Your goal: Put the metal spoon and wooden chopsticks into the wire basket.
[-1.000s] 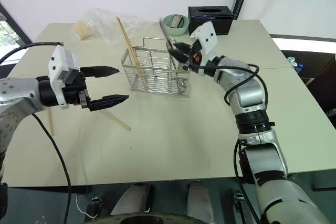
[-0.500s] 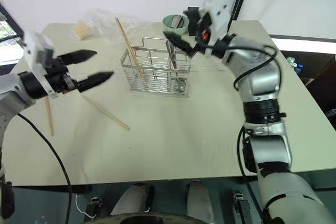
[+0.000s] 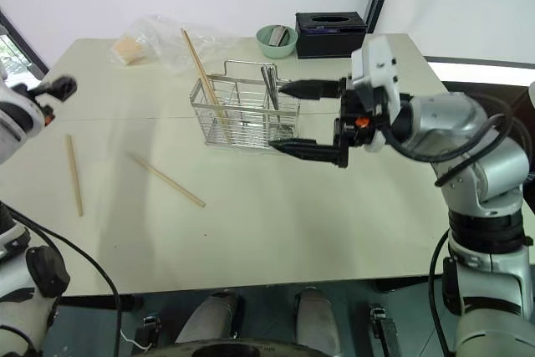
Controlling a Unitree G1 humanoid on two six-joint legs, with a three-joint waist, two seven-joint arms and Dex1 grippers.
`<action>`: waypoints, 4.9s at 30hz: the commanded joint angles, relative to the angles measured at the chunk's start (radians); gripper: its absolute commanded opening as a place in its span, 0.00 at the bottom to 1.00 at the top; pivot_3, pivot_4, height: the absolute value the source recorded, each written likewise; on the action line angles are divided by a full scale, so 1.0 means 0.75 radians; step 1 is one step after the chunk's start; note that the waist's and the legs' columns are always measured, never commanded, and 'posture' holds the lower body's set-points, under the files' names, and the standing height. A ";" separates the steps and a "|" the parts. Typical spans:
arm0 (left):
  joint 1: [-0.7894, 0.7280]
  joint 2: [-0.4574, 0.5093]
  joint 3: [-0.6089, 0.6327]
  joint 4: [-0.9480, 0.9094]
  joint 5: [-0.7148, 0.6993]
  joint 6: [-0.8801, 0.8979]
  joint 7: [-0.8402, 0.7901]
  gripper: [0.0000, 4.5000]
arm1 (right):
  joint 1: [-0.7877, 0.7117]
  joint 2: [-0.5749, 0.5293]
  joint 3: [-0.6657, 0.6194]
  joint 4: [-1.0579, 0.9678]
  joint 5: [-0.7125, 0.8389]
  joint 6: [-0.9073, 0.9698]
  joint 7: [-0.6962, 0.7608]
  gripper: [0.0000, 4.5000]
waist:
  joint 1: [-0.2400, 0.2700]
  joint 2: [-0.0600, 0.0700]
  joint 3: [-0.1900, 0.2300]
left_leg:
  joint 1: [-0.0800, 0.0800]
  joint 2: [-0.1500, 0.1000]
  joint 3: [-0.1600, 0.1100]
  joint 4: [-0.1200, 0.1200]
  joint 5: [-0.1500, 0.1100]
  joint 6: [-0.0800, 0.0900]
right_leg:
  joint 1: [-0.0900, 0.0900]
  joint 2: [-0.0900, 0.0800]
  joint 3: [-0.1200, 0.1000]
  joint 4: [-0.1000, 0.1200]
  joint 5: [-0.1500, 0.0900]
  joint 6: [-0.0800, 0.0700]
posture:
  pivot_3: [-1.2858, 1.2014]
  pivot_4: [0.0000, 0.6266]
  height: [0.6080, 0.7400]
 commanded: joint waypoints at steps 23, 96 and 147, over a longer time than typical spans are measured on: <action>-0.406 0.161 -0.366 1.259 0.425 -0.346 -0.457 1.00 | 0.263 -0.015 -0.076 -0.254 0.163 0.057 -0.260 0.99 | 0.029 -0.008 -0.004 | -0.002 -0.003 0.001 -0.001 -0.001 -0.004 | -0.002 -0.005 -0.001 -0.001 0.000 0.001 | 0.52 0.24 0.31; -0.331 -0.631 -0.609 0.341 0.221 -1.207 -0.886 0.01 | 0.379 -0.116 -0.251 -0.298 0.246 0.043 -0.487 1.00 | 0.031 -0.008 -0.003 | -0.005 -0.006 0.003 0.000 -0.001 -0.003 | 0.004 -0.013 -0.005 -0.009 0.002 0.005 | 0.52 0.24 0.31; -0.398 -0.831 0.153 0.145 0.513 0.279 0.493 0.95 | 0.358 -0.031 -0.098 -0.273 0.151 0.007 -0.453 1.00 | 0.033 -0.012 -0.002 | -0.003 -0.005 0.002 0.001 -0.002 -0.010 | 0.003 -0.009 -0.005 -0.004 0.002 0.006 | 0.52 0.24 0.31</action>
